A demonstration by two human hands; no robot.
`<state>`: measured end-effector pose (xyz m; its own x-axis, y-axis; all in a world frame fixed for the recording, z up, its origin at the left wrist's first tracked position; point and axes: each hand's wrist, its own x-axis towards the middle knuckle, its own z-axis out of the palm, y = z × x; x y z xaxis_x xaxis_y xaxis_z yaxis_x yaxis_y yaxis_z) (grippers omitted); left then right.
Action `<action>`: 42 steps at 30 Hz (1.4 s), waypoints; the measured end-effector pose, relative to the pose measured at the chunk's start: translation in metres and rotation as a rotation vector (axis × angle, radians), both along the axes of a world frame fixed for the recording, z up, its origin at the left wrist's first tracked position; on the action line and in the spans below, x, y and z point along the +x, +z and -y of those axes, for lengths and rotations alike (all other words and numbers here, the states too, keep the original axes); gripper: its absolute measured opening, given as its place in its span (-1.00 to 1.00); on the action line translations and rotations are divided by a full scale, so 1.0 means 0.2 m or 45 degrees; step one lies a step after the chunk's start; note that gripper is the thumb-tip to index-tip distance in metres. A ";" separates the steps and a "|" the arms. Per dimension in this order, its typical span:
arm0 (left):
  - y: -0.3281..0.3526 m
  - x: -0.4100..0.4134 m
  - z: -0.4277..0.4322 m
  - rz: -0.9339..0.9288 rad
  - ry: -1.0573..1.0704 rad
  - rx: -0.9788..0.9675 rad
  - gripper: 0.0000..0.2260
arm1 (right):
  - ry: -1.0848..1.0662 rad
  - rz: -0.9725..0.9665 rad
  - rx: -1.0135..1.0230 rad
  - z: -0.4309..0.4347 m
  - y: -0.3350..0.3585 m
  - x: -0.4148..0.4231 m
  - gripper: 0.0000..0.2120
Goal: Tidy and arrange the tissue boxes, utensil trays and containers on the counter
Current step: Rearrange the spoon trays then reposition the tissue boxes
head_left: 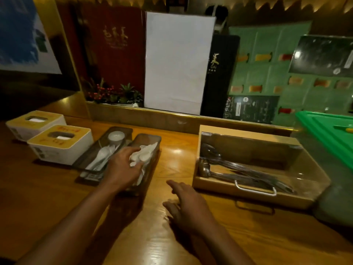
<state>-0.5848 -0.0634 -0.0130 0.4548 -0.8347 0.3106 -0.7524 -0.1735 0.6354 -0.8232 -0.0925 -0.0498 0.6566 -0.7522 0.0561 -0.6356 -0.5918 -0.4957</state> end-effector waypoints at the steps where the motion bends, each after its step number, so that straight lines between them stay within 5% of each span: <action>1: -0.01 0.07 0.00 -0.012 -0.019 0.010 -0.58 | -0.015 0.016 0.010 -0.01 -0.01 0.13 -0.33; 7: -0.11 0.36 0.05 -0.079 -0.206 0.007 -0.51 | -0.078 -0.005 -0.058 -0.06 -0.08 0.60 -0.15; 22: -0.27 0.15 0.25 -0.816 -0.524 0.091 -0.04 | -0.640 -0.063 -0.101 -0.08 -0.05 0.30 -0.42; 32: -0.20 -0.05 0.38 -1.147 -0.696 0.255 -0.40 | -0.845 -0.117 -0.177 -0.09 -0.03 0.24 -0.37; 42: -0.15 -0.13 0.42 -1.509 -0.617 0.267 -0.42 | -0.875 -0.131 -0.197 -0.04 -0.03 0.25 -0.34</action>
